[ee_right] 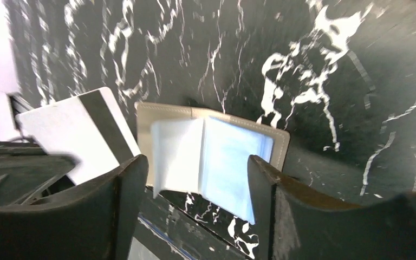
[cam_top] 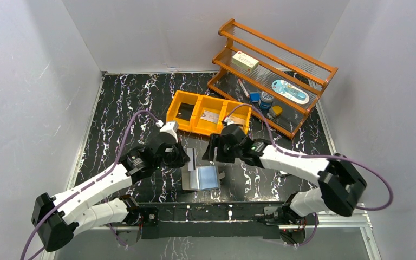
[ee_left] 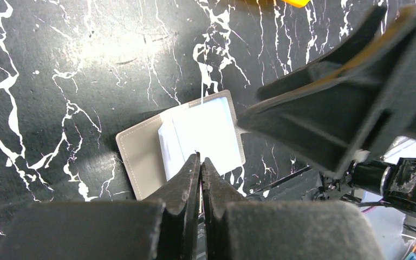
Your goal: Take the credit cards out of the card holder
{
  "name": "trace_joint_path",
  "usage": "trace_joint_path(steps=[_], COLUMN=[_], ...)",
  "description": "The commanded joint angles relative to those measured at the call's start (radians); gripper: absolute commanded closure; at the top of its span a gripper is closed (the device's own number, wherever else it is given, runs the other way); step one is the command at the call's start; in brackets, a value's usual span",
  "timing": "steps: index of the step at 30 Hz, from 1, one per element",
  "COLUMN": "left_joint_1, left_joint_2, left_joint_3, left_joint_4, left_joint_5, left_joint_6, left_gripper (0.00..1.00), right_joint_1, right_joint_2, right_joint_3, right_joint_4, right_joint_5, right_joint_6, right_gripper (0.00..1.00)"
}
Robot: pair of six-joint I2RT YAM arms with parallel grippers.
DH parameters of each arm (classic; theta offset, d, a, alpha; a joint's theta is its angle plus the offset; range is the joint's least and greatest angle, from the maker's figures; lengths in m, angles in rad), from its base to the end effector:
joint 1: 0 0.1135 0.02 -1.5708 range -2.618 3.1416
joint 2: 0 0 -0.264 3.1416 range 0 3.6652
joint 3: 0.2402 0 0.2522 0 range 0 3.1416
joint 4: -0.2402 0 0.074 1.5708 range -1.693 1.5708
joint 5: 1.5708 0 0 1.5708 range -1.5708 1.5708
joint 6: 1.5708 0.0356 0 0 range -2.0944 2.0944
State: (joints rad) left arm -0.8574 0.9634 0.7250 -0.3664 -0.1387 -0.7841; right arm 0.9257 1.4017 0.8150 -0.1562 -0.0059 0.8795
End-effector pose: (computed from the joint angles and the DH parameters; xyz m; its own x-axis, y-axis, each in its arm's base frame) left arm 0.1421 -0.1566 0.2686 -0.7397 -0.2140 -0.6380 0.2148 0.8234 -0.5253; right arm 0.1763 0.2346 0.2139 -0.8769 0.1160 -0.4665 -0.1977 0.7975 0.5700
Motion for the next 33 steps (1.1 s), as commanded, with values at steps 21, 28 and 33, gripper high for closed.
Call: trace_joint_path(steps=[21, 28, 33], left_joint_1=[0.48, 0.502, 0.503], left_joint_2=[0.008, 0.06, 0.069], left_joint_3=[-0.062, -0.099, -0.115], left_joint_4=[0.406, 0.619, 0.702], left_joint_5=[0.76, 0.908, 0.951], left_joint_6=[0.019, -0.066, -0.107], left_gripper=[1.0, 1.0, 1.0], right_joint_1=[-0.367, -0.367, -0.364], right_joint_2=[-0.303, -0.211, -0.136], right_joint_3=[-0.206, -0.17, -0.167], right_joint_4=[0.484, 0.607, 0.754], right_joint_5=[-0.431, -0.611, -0.725], right_joint_6=[0.002, 0.063, 0.146], right_gripper=[0.15, 0.26, 0.3])
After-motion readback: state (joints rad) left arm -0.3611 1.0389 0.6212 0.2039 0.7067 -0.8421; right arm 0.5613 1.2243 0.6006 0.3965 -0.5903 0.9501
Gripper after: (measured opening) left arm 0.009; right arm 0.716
